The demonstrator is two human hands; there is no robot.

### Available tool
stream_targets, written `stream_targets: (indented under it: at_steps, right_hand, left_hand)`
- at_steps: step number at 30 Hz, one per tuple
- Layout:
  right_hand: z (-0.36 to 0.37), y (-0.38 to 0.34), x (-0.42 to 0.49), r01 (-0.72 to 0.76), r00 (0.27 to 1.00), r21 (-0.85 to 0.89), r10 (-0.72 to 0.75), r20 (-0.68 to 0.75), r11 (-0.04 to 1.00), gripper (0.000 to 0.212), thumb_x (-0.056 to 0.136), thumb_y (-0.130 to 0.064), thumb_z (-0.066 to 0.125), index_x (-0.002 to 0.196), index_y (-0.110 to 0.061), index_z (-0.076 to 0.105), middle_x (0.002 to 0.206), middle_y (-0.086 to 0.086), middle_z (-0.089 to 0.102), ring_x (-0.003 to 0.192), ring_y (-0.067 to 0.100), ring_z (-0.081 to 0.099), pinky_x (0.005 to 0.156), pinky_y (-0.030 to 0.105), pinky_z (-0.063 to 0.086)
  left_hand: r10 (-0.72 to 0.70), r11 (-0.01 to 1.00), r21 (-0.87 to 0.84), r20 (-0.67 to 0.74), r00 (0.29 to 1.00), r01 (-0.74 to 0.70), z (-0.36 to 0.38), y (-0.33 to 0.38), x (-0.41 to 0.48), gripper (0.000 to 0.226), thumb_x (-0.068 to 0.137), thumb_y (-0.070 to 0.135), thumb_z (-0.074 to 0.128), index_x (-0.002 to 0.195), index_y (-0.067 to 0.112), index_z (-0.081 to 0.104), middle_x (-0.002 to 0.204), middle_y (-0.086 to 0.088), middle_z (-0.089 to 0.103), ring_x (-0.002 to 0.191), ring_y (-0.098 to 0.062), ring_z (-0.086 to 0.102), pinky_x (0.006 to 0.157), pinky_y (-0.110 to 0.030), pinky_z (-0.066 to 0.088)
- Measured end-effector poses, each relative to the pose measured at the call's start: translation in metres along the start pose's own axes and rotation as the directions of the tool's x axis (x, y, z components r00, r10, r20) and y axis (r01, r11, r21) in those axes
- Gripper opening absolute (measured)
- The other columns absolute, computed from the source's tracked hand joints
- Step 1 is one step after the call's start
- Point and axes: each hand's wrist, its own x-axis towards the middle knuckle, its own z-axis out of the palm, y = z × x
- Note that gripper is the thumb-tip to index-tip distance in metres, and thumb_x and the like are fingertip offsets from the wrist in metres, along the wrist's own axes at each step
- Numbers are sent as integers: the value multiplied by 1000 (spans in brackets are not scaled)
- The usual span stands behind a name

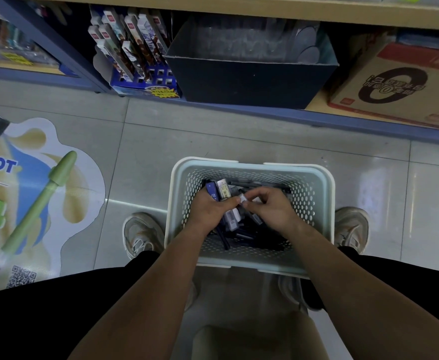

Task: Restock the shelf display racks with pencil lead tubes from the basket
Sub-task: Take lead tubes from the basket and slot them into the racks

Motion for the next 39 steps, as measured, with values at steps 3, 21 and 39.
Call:
stream_targets:
  at_steps: [3, 21, 39]
  right_hand:
    - [1, -3, -1, 10, 1000, -109, -11, -5, 994, 15, 84, -13, 76, 88, -27, 70, 97, -8, 72, 98, 11, 65, 99, 34, 50]
    - [31, -48, -75, -48, 994, 114, 36, 108, 992, 14, 93, -37, 67, 103, -27, 64, 97, 1, 73, 88, 22, 73, 89, 48, 57]
    - [30, -44, -73, -97, 991, 175, 80, 103, 980, 20, 86, -21, 77, 100, -21, 62, 93, 3, 69, 77, 14, 67, 72, 33, 51]
  left_hand:
    - [-26, 999, -21, -34, 999, 25, 0, 1, -1, 22, 78, 9, 84, 94, 1, 71, 79, 1, 74, 67, -7, 68, 64, -23, 54]
    - [-131, 931, -354, -106, 986, 86, -5, 43, -38, 17, 85, 14, 77, 72, 11, 66, 69, -6, 71, 62, -21, 67, 63, -30, 54]
    - [-108, 914, -398, -46, 993, 81, -10, 53, -38, 13, 86, 18, 76, 83, 10, 67, 73, -9, 72, 65, -27, 68, 62, -38, 57]
